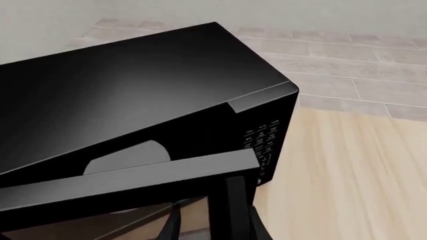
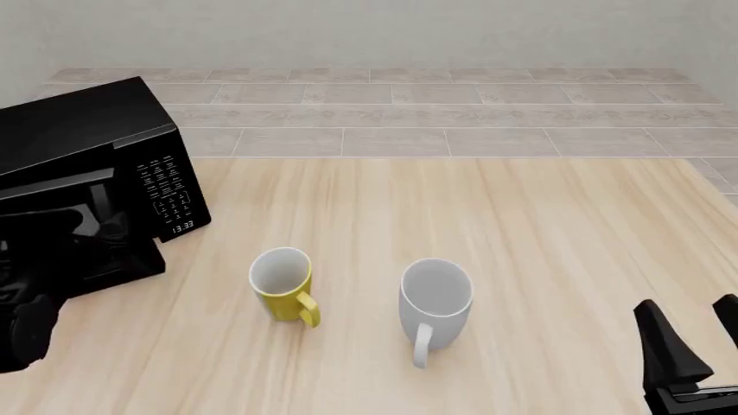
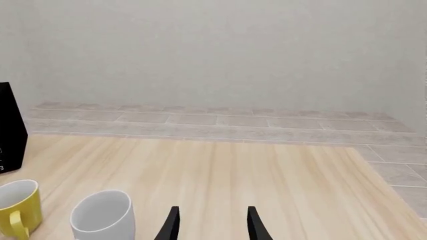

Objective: Close the microwave.

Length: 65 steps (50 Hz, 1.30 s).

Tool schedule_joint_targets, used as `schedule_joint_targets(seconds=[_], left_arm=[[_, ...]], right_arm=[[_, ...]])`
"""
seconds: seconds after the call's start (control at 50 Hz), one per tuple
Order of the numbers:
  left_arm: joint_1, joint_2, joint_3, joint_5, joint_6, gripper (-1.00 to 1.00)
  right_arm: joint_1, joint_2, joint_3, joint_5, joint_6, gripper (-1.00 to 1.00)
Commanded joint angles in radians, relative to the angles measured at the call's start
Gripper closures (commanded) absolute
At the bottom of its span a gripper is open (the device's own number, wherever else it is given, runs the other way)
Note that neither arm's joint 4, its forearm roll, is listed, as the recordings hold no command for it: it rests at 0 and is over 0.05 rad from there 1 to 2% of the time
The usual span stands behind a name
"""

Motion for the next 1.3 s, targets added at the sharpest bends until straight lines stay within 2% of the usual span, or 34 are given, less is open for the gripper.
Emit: schedule_joint_targets(seconds=[0.02,0.42,0.92,1.02,1.3], left_arm=[[0.006,0.066,-0.064,0.024,0.052,-1.00],[0.016,0.133,-0.102,0.018,0.052,-1.00],[0.026,0.153,-0.121,0.027,0.054,-1.00],[0.016,0.168,-0.132,0.035,0.032,-1.00],[0.027,0.190,-0.140,0.026,0.033,-1.00]], right_arm=[[0.002,0.000,0.000,-0.001,-0.001,-1.00],[-0.004,0.000,0.000,-0.003,0.009,-1.00],[-0.005,0.000,0.000,-0.004,0.008,-1.00],[-0.005,0.000,0.000,-0.004,0.007,-1.00],[-0.008,0.000,0.000,-0.004,0.005,-1.00]])
